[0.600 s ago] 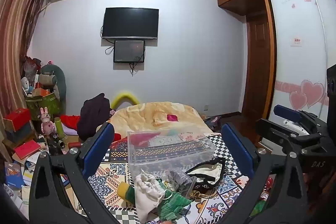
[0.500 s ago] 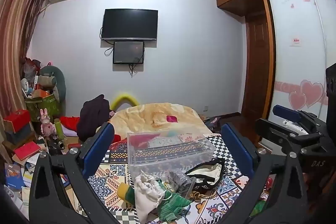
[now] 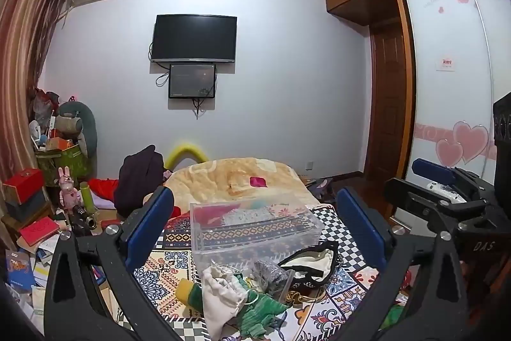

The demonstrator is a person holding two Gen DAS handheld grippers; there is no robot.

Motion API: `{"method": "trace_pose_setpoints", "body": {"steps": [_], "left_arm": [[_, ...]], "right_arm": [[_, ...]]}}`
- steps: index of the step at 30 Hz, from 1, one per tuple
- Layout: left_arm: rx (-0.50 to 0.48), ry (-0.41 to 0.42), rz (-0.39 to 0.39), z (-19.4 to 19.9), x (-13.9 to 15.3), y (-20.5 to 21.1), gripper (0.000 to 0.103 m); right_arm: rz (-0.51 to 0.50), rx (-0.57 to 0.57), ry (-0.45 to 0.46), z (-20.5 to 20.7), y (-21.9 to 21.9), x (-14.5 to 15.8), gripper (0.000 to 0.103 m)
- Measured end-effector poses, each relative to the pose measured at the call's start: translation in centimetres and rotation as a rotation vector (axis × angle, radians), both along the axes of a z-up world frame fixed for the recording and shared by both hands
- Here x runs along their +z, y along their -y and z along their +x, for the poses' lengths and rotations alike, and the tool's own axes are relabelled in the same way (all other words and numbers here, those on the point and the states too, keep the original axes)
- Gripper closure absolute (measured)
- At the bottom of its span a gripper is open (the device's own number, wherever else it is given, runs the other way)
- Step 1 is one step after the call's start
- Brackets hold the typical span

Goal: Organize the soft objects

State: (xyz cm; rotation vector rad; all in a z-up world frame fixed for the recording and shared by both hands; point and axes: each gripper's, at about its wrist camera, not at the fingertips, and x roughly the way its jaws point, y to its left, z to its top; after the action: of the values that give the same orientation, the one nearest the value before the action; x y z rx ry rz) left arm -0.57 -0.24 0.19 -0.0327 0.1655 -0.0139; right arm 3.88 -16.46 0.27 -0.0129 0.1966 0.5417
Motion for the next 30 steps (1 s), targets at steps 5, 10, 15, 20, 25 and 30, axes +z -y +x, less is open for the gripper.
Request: {"method": "trace_pose_setpoints", "body": {"steps": [5, 10, 15, 20, 25, 30], "left_arm": [[0.007, 0.001, 0.004, 0.02, 0.01, -0.07, 0.0], [0.006, 0.004, 0.002, -0.1, 0.13, -0.02, 0.0], [0.006, 0.004, 0.002, -0.11, 0.17, -0.11, 0.0], [0.004, 0.004, 0.001, -0.07, 0.15, 0.03, 0.0], [0.003, 0.004, -0.001, -0.04, 0.2, -0.05, 0.0], [0.004, 0.004, -0.001, -0.02, 0.24, -0.08, 0.0]], "right_arm": [[0.003, 0.001, 0.0, 0.3, 0.02, -0.23, 0.0], [0.0, 0.005, 0.004, -0.26, -0.03, 0.39, 0.0], [0.006, 0.005, 0.006, -0.48, 0.03, 0.47, 0.0], [0.005, 0.006, 0.007, -0.49, 0.06, 0.5, 0.0], [0.006, 0.006, 0.007, -0.54, 0.05, 0.52, 0.0], [0.007, 0.008, 0.006, -0.42, 0.09, 0.51, 0.0]]}}
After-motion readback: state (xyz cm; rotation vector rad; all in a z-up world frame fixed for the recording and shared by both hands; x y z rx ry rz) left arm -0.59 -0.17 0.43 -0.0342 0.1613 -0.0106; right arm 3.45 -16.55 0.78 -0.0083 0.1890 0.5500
